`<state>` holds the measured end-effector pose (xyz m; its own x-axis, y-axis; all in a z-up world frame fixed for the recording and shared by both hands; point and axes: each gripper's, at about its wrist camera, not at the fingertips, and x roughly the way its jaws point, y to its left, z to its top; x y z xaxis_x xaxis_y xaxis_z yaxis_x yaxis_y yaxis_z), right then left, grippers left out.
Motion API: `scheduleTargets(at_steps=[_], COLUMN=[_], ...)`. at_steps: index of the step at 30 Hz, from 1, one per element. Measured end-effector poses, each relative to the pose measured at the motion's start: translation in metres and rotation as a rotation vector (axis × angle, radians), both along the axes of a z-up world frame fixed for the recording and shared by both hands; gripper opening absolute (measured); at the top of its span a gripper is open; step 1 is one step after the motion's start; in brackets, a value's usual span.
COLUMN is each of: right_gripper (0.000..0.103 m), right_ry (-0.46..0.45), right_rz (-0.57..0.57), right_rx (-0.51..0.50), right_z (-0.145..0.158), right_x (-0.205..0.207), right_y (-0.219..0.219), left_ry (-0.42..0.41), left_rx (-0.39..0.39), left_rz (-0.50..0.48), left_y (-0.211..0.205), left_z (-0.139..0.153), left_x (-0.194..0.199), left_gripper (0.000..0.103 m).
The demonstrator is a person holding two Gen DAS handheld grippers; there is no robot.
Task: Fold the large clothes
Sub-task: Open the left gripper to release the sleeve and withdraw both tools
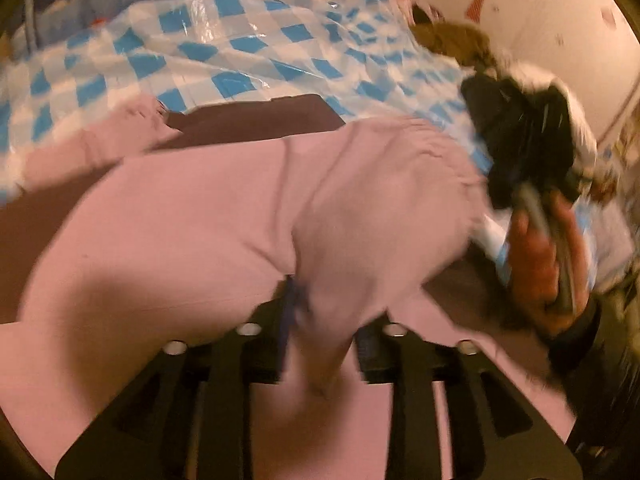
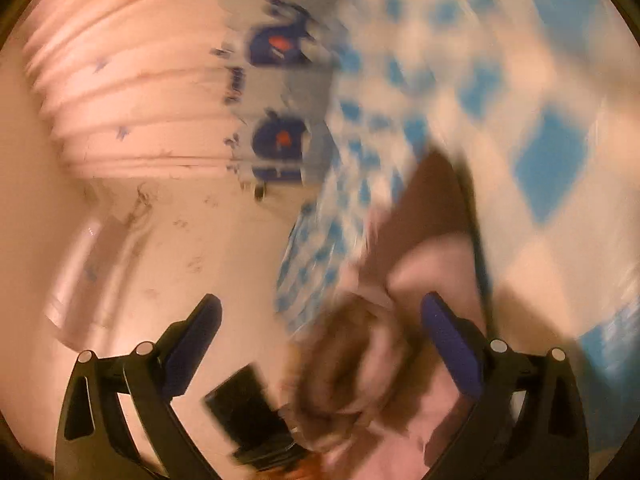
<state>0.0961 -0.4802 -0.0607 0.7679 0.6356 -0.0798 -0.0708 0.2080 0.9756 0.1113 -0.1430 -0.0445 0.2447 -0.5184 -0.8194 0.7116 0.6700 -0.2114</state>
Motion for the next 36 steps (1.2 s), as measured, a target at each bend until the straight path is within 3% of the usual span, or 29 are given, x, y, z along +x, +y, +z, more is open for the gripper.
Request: scheduleTargets(at_steps=[2,4,5,6,8,11,13,16,17,19,21,24,26,27,29,30,31,34,36], right_gripper=[0.096,0.096,0.096,0.096,0.096,0.096,0.096,0.097,0.096,0.096,0.096,0.096,0.096,0.096,0.096,0.096,0.096,0.096,0.096], right_ry=[-0.084,-0.149,-0.132,-0.067,0.043,0.102,0.144,0.267,0.264,0.127,-0.036,-0.198,-0.222,-0.152,0.072,0.082,0.049,-0.091,-0.084], right_rz=[-0.041,0.032,0.133,0.224,0.286,0.147,0.115,0.219,0.239,0.294,0.304,0.296,0.249,0.234,0.151,0.113,0.056,0.058,0.120], right_rx=[-0.274,-0.414,-0.465,-0.453,-0.415,-0.470,-0.469,-0.293,-0.246,-0.172,-0.122,-0.152,-0.213,-0.250,-0.416,-0.481,-0.666,-1.080,-1.201], right_z=[0.057,0.092,0.106,0.104,0.094,0.092,0.079,0.027,0.018,0.025,0.046,0.077,0.088,0.084,0.071,0.073,0.090,0.128,0.128], right_x=[-0.007,-0.002,0.008,0.018,0.021,-0.003,-0.006,0.040,0.052,0.078,0.080,0.070,0.070,0.074,0.076,0.068,0.057,0.053,0.071], right_y=[0.013,0.043,0.071,0.091,0.109,0.095,0.082,0.071,0.069,0.072,0.071,0.070,0.061,0.058,0.054,0.055,0.069,0.137,0.173], left_ry=[-0.068,-0.113,-0.121,-0.119,-0.143,-0.149,-0.155,-0.089,-0.071,-0.043,-0.080,-0.120,-0.085,-0.042,0.004,-0.009,-0.025,-0.152,-0.239], left_rx=[-0.007,-0.017,-0.025,-0.027,-0.035,-0.095,-0.104,-0.148,-0.160,-0.194,-0.247,-0.277,-0.266,-0.232,-0.141,-0.124,-0.137,-0.269,-0.264], left_rz=[-0.013,0.025,0.056,0.072,0.114,0.181,0.238,0.375,0.400,0.471,0.483,0.511,0.543,0.552,0.555,0.554,0.556,0.589,0.600], left_y=[0.025,0.041,0.053,0.058,0.076,0.113,0.135,0.170,0.177,0.195,0.205,0.215,0.216,0.213,0.206,0.203,0.203,0.211,0.208], left_z=[0.028,0.045,0.052,0.056,0.063,0.067,0.062,0.043,0.038,0.034,0.042,0.047,0.034,0.017,-0.009,-0.014,-0.010,0.024,0.042], left_x=[-0.009,0.001,0.004,0.013,0.018,0.024,0.032,0.059,0.065,0.075,0.074,0.079,0.089,0.097,0.104,0.102,0.098,0.083,0.081], left_gripper=[0.055,0.066,0.067,0.067,0.067,0.068,0.069,0.069,0.069,0.069,0.069,0.070,0.071,0.071,0.071,0.071,0.071,0.071,0.072])
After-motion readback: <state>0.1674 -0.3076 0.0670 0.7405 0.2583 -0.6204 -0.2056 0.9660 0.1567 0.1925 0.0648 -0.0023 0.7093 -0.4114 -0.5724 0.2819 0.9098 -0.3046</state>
